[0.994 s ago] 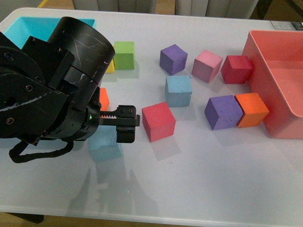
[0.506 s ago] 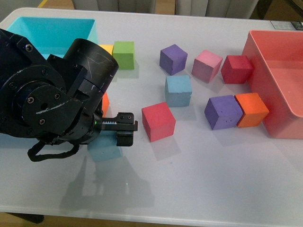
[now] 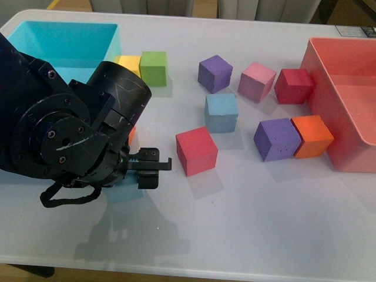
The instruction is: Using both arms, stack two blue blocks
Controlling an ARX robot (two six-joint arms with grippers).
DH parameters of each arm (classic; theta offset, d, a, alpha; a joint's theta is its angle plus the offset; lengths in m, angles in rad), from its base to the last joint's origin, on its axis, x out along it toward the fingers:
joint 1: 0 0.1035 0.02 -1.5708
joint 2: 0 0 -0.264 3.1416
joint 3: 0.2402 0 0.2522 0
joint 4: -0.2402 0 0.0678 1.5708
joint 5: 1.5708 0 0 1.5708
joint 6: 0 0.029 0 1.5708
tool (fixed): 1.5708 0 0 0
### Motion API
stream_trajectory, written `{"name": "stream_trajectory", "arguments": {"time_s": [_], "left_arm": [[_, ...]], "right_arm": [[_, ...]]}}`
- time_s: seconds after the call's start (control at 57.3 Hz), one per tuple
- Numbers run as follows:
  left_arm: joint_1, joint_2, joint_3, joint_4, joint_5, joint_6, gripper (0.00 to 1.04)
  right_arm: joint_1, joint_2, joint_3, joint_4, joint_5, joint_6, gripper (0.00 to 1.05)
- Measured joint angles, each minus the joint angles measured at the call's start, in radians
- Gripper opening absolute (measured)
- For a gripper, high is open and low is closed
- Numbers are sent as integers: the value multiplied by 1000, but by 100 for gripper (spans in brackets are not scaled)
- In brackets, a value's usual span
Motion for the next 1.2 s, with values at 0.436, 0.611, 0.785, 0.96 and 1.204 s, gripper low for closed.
{"name": "stream_trajectory", "arguments": {"time_s": [0.436,0.611,0.785,0.96,1.204], "left_arm": [[-17,-183,82,-146,-48,116,49],[-35,-187,220,-200,-33,147,49],[-61,-147,379,-249,-25,185,49],[-82,-48,523,-301,10,208,48],[-111,68,673,-358,39,217,48]], "right_arm": [[0,0,0,0,0,0,96],[0,0,0,0,0,0,96],[0,0,0,0,0,0,96],[0,0,0,0,0,0,96],[0,0,0,0,0,0,96]]}}
